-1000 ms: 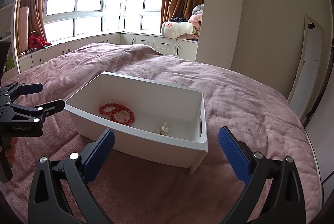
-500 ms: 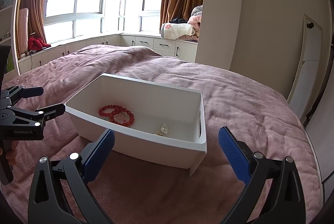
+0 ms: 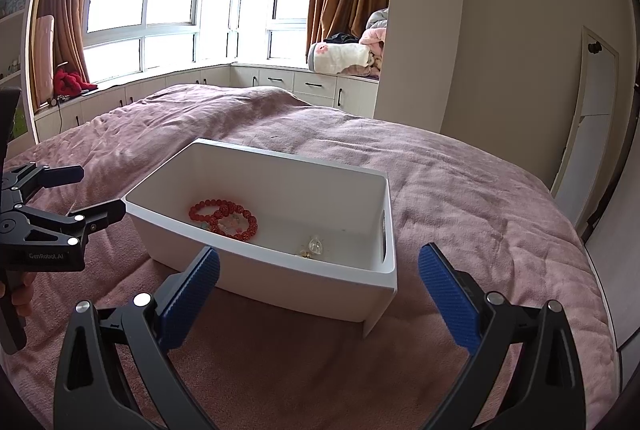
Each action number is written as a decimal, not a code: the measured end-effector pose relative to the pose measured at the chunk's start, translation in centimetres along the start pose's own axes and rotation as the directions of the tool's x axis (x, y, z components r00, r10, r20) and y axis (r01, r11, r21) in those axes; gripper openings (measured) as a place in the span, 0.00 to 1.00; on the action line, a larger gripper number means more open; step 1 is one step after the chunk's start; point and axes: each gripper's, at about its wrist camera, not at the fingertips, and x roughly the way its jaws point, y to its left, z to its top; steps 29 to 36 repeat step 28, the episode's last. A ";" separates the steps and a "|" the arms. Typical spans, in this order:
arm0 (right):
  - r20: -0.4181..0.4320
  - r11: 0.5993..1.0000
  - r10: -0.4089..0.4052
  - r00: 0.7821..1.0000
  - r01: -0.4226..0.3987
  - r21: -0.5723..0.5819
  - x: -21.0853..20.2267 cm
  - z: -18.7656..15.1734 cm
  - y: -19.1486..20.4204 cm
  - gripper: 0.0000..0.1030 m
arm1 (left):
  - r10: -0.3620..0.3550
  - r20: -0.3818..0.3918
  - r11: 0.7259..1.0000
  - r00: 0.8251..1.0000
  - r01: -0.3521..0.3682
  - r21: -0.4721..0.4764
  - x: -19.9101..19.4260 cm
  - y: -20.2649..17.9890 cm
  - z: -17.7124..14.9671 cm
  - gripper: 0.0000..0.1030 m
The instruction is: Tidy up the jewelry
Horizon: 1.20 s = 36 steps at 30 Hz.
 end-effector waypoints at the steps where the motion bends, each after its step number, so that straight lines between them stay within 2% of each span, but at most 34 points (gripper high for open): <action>1: -0.001 1.000 0.000 1.000 0.000 0.001 0.0 0.0 0.0 0.95 | 0.001 0.003 1.000 1.000 -0.001 -0.003 0.0 0.0 0.0 0.97; 15: -0.004 1.000 0.000 1.000 0.000 0.006 0.0 -0.2 0.0 0.95 | 0.015 -0.010 0.998 1.000 -0.016 -0.054 0.3 1.2 0.0 0.97; 28: -0.004 1.000 -0.001 1.000 0.001 0.014 0.0 -0.5 0.0 0.95 | 0.002 0.015 1.000 1.000 -0.002 -0.003 0.0 0.4 -0.1 0.97; 36: -0.004 1.000 -0.001 1.000 0.001 0.014 0.0 -0.5 0.0 0.95 | 0.002 0.015 1.000 1.000 -0.002 -0.003 0.0 0.4 -0.1 0.97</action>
